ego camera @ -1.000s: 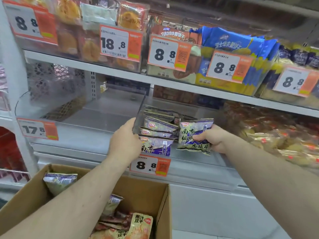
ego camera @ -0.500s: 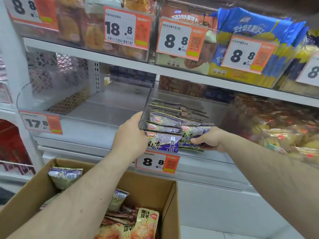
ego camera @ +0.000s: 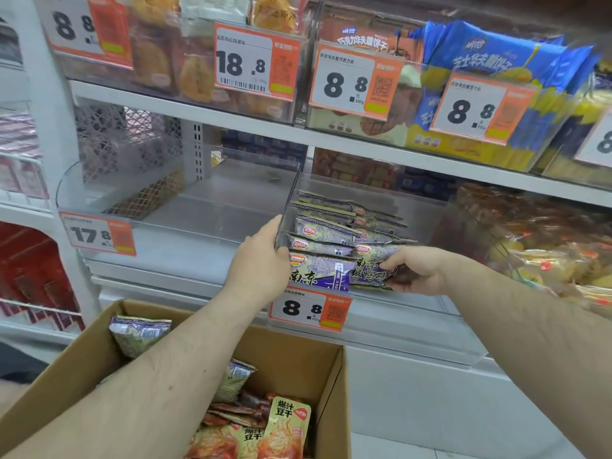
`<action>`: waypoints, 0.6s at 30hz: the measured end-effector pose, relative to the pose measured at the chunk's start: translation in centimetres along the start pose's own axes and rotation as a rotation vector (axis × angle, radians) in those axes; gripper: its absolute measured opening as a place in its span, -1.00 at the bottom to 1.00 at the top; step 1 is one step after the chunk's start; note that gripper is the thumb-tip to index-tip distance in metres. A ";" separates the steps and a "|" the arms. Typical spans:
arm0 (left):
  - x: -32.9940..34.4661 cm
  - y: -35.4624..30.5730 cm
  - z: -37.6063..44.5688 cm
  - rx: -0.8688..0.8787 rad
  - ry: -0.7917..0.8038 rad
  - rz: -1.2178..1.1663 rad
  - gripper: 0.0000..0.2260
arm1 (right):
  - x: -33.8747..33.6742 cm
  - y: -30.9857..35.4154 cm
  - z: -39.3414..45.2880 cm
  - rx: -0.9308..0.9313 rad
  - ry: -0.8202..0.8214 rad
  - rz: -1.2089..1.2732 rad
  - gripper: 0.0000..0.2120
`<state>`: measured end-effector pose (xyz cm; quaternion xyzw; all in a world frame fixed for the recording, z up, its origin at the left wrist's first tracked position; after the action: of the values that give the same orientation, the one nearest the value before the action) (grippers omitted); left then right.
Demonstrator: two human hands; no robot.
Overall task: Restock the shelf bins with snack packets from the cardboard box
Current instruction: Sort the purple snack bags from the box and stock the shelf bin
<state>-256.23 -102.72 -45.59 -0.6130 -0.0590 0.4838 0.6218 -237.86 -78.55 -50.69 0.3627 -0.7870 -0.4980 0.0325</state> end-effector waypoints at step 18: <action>-1.6 13.3 -16.3 -0.449 0.144 -0.202 -0.78 | 21.5 -3.1 -19.7 -0.738 0.035 -1.100 -0.96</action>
<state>-253.24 -118.24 -59.64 -0.7595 -0.1815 0.3494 0.5178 -243.88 -107.21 -50.00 0.6849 -0.2639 -0.6730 -0.0914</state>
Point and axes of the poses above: each hand's wrist, its own z-axis towards the middle knuckle, its own x-axis out of the palm, y = z × x, the point moved 7 cm from there along z, towards the middle knuckle
